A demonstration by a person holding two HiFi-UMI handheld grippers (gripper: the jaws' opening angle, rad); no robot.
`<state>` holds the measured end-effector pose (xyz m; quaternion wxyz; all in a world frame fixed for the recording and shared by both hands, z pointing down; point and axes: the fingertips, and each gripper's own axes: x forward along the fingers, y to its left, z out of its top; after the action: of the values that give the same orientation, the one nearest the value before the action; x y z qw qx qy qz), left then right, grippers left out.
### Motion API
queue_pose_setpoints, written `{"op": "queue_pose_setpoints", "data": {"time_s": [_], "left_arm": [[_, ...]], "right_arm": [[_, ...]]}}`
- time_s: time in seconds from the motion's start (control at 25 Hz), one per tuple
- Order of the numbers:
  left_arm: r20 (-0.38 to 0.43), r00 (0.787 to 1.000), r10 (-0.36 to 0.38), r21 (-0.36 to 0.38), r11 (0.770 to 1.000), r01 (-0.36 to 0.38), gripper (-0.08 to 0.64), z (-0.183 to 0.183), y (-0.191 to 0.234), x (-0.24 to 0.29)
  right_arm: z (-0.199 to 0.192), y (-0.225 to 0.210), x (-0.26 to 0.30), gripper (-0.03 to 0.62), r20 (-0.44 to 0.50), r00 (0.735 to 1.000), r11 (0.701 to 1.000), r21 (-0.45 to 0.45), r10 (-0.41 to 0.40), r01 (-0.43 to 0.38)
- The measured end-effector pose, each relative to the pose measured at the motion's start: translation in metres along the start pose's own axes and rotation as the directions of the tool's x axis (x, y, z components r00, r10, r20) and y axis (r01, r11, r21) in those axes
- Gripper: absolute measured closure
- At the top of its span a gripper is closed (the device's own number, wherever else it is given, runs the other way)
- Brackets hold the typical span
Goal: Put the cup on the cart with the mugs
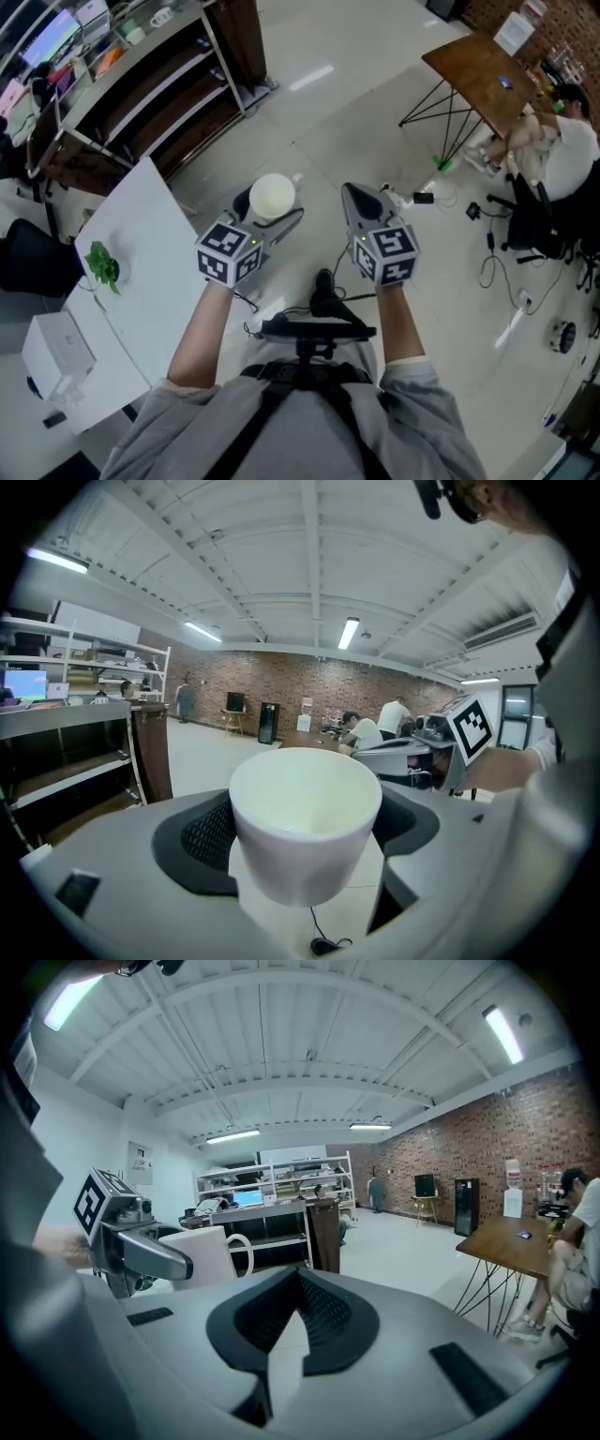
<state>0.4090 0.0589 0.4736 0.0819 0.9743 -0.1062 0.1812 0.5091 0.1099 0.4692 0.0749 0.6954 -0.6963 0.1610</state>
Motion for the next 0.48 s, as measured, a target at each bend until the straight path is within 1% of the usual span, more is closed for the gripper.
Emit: {"op": "queue_pose_setpoints", "data": {"time_s": [0.08, 0.16, 0.24, 0.48], "left_arm": [[0.002, 1.0, 0.031, -0.01, 0.999, -0.031, 0.132, 0.014, 0.01, 0.021], [0.009, 0.998, 0.069, -0.015, 0.998, -0.069, 0.132, 0.028, 0.024, 0.034], [0.011, 0.994, 0.106, -0.015, 0.994, -0.106, 0.132, 0.041, 0.041, 0.043], [0.014, 0.982, 0.188, -0.019, 0.982, -0.188, 0.132, 0.066, 0.082, 0.062]], "right_arm": [[0.008, -0.02, 0.014, 0.606, -0.007, 0.999, 0.999, -0.005, 0.034, -0.034], [0.018, -0.032, 0.031, 0.606, -0.011, 0.997, 0.997, -0.027, 0.078, -0.078], [0.029, -0.039, 0.048, 0.606, -0.01, 0.993, 0.992, -0.048, 0.116, -0.117], [0.058, -0.052, 0.091, 0.606, 0.019, 0.98, 0.978, -0.065, 0.2, -0.198]]}}
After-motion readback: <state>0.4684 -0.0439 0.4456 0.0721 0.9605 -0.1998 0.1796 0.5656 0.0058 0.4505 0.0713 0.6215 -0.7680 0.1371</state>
